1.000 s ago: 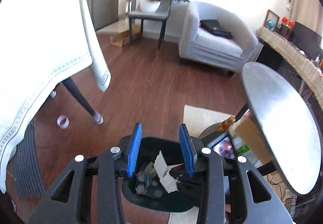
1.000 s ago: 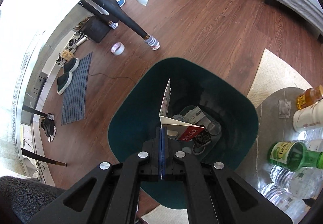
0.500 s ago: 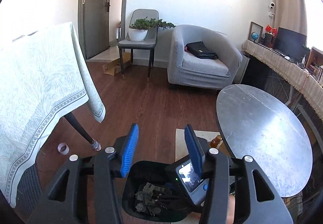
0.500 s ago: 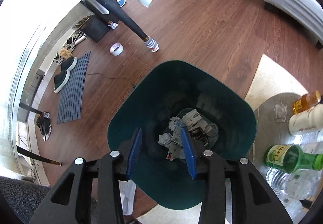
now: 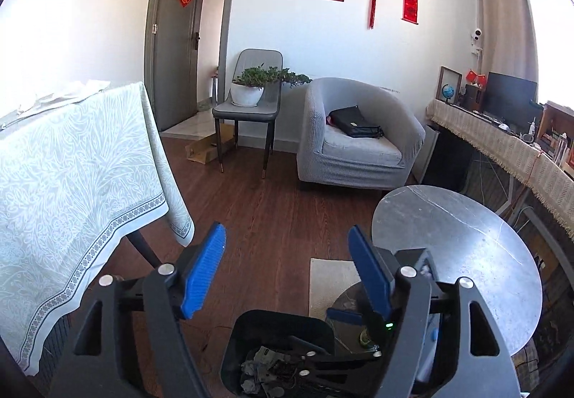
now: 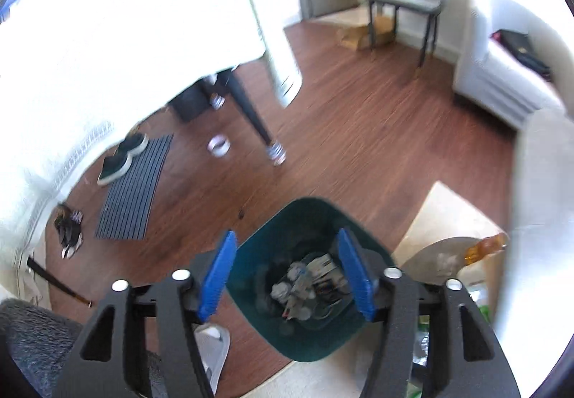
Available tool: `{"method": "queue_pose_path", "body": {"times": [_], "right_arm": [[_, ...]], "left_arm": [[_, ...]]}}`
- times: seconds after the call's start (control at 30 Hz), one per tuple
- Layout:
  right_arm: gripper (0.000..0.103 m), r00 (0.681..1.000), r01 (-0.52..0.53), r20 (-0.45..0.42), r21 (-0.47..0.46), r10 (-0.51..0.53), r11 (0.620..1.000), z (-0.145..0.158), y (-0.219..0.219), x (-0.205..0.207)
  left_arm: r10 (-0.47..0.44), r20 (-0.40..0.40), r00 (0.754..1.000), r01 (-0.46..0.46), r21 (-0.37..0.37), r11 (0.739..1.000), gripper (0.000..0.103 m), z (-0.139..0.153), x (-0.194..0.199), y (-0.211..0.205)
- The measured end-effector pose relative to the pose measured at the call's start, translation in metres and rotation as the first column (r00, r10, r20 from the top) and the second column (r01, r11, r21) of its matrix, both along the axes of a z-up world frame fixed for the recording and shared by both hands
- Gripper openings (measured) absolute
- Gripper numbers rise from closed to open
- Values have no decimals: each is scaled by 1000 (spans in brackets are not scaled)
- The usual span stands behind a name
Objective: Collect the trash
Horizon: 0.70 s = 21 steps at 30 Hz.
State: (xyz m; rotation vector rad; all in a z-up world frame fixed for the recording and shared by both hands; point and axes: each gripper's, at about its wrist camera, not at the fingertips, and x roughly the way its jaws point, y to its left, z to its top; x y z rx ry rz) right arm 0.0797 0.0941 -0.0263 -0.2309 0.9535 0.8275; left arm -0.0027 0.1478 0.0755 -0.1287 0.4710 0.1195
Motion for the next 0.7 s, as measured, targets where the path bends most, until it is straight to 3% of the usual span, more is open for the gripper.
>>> {"method": "queue_pose_path", "body": {"times": [0.13,0.33,0.5,0.7], "right_arm": [[68,996,44,75,36,-47,998,34,-33,-8],[86,968,148,184,124,-169,981,88,-100,-21],[92,929,239,262,120,-263,964,112,-160,-34],[98,880,351,291,135,-376,927,107,-237,-56]], "left_arm": [[-21,28,999,21,8,1000,87,15,-13,-5],[-41,17,999,40,105,994,93,24,-21,-36],[-79,-53,996,84,109,991,95,2,-25,-62],[-63,-113,992,78,130,988,96,-33,-34,-79]]}}
